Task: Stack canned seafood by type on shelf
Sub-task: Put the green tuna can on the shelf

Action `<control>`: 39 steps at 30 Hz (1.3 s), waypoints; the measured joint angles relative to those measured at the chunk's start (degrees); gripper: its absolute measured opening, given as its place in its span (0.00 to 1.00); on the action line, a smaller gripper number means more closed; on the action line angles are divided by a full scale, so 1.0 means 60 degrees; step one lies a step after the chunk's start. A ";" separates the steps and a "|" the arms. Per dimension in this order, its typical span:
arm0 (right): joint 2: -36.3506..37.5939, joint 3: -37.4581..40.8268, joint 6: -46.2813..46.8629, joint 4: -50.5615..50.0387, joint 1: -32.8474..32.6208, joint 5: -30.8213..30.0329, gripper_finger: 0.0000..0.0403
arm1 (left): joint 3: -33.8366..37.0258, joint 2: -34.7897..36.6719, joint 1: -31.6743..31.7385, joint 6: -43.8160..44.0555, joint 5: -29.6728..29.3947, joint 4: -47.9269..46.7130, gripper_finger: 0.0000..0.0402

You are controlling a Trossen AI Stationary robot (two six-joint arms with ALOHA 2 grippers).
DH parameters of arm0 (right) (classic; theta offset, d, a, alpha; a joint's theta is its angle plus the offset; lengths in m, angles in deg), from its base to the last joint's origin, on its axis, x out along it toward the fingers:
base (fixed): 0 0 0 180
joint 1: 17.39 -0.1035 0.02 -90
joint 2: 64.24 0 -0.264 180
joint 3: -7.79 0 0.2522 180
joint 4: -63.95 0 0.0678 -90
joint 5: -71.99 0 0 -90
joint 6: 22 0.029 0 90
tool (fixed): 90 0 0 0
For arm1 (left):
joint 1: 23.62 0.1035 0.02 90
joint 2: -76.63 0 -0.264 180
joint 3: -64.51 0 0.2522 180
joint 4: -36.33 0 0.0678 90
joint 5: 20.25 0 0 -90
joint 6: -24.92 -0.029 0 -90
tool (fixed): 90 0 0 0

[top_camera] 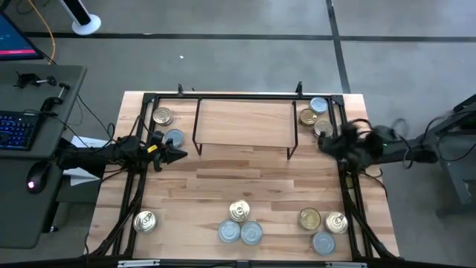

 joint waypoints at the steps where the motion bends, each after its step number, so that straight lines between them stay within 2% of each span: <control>1: -0.0653 -0.0602 -0.0165 -0.1272 -0.0142 0.0671 0.00 | 0.0000 0.0000 0.0004 -0.0003 0.0000 -0.0003 0.00; 4: -0.2580 -0.2004 -0.0317 -0.4543 -0.0724 0.2385 0.00 | 0.0002 0.0000 0.0001 -0.0003 0.0000 -0.0004 0.00; 6: -0.3729 -0.2487 -0.0078 -0.6007 -0.1314 0.3185 0.00 | 0.0003 0.0000 0.0003 -0.0003 0.0000 -0.0004 0.00; 10: -0.5572 -0.2922 0.0945 -0.7378 -0.2545 0.3381 0.00 | 0.0003 0.0000 0.0001 0.0000 0.0003 -0.0004 0.00; 13: -0.6782 -0.2869 0.2585 -0.7836 -0.3270 0.3291 0.00 | 0.0001 0.0000 0.0000 -0.0001 0.0000 -0.0004 0.00; 18: -0.8317 -0.2875 0.5193 -0.7815 -0.4134 0.3086 0.00 | 0.0001 0.0000 0.0000 -0.0003 0.0000 -0.0004 0.00; 22: -0.9056 -0.2875 0.6348 -0.7501 -0.4354 0.3065 0.00 | 0.0003 0.0000 0.0000 -0.0003 -0.0100 0.0005 0.00; 27: -0.9589 -0.2875 0.6965 -0.7129 -0.4362 0.2302 0.00 | 0.0003 0.0000 0.0003 0.0262 -0.0643 0.0248 0.00; 30: -0.9832 -0.2898 0.6979 -0.6986 -0.4351 0.2248 0.00 | 0.0003 0.0000 0.0004 0.0706 -0.1103 0.0403 0.00; 36: -1.0107 -0.3146 0.6697 -0.6996 -0.4351 0.2013 0.00 | 0.0003 0.0000 0.0004 0.1457 -0.1137 0.0483 0.00; 39: -1.0306 -0.3150 0.6653 -0.7024 -0.4362 0.1830 0.00 | 0.0003 0.0000 0.0004 0.1389 -0.1140 0.0466 0.00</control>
